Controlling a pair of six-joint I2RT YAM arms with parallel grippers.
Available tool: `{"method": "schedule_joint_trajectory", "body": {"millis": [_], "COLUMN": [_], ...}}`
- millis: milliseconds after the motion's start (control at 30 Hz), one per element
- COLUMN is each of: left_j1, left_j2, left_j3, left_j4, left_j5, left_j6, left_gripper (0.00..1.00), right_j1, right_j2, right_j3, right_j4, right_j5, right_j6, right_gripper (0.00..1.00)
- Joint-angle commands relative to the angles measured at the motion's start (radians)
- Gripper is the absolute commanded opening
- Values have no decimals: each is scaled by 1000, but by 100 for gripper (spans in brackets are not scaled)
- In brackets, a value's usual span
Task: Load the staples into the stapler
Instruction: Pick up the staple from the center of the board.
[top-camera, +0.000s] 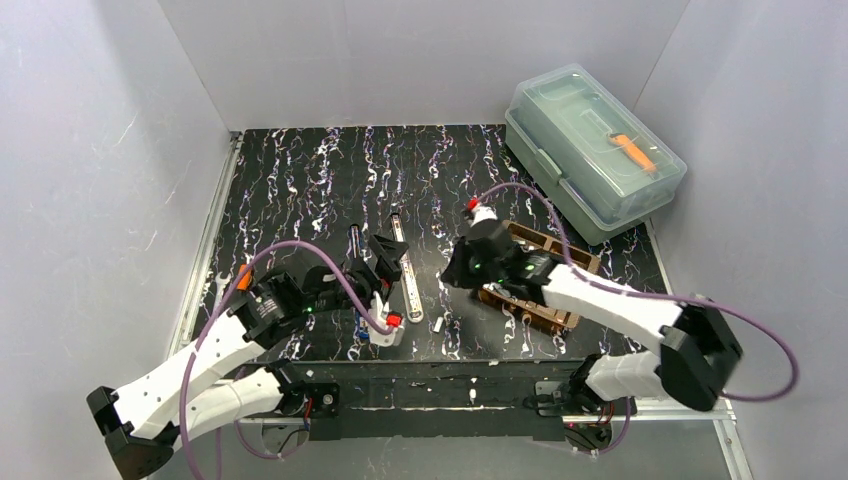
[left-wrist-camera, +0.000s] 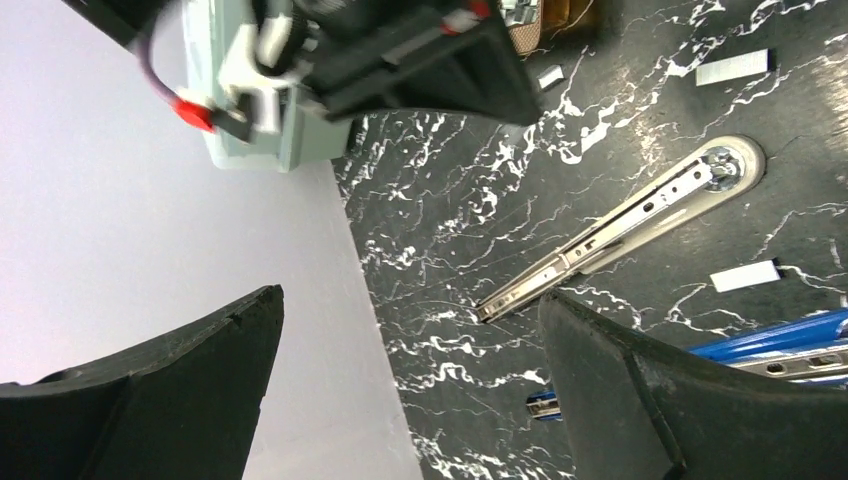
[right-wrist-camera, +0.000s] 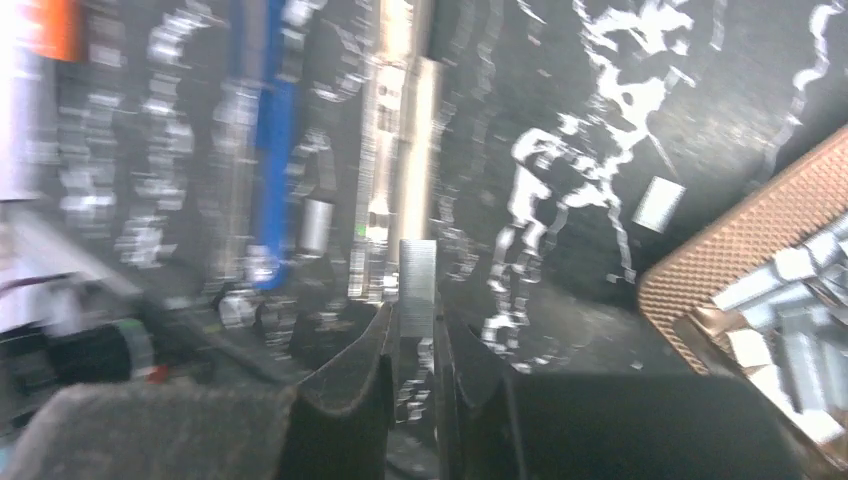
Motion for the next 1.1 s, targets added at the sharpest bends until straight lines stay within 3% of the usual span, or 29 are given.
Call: {"method": "schedule_joint_trajectory", "body": {"millis": [0, 100, 133, 167, 400, 700, 1067], "left_j1": [3, 2, 3, 3, 4, 3, 2], "left_j2": [-55, -82, -63, -28, -17, 36, 16], "left_j3": [-72, -184, -225, -224, -185, -92, -89], "left_j4": [72, 214, 337, 423, 493, 573, 571], "left_j5": [39, 28, 18, 17, 12, -4, 76], "left_j6": [102, 265, 355, 379, 320, 271, 267], "left_gripper": [98, 98, 98, 98, 94, 83, 68], "right_j1": [-128, -193, -218, -275, -284, -284, -282], "right_j2": [-168, -200, -207, -200, -105, -79, -86], "right_j3": [-94, -101, -117, -192, -223, -196, -200], "right_j4": [207, 311, 449, 772, 1208, 1239, 1257], "right_j5": [-399, -602, -722, -859, -917, -930, -920], "right_j6": [87, 146, 235, 479, 835, 889, 922], "right_gripper": [12, 11, 11, 12, 12, 12, 12]}}
